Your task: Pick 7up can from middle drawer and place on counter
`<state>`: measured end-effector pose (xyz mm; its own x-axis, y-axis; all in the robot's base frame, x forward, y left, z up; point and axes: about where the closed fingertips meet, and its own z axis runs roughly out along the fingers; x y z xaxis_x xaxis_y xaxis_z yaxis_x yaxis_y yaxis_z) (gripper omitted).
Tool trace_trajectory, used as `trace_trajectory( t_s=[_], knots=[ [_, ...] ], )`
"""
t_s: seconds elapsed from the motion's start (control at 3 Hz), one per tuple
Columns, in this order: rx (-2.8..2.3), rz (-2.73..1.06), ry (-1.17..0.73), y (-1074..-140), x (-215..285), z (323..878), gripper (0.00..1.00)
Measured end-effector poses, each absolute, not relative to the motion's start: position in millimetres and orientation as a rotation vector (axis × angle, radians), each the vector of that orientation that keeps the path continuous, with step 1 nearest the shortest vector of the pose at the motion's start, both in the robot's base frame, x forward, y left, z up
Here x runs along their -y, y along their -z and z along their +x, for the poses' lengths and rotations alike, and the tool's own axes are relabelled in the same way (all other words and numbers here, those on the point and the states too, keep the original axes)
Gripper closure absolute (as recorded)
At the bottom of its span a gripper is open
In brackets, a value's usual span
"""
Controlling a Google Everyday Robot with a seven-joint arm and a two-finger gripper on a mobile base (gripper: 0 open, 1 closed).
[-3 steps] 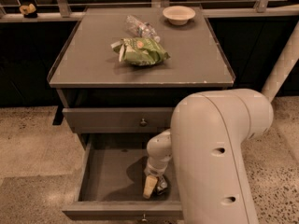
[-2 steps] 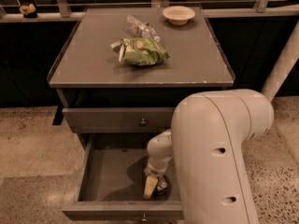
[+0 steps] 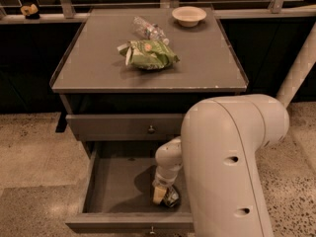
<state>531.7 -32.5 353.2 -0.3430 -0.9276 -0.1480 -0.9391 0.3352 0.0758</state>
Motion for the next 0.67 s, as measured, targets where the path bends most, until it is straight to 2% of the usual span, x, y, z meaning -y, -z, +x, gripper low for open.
trace_trajectory(
  t_s=[0.67],
  knots=[
    [-2.502,-1.753,-0.226,-353.2,32.5,531.7,0.85]
  ],
)
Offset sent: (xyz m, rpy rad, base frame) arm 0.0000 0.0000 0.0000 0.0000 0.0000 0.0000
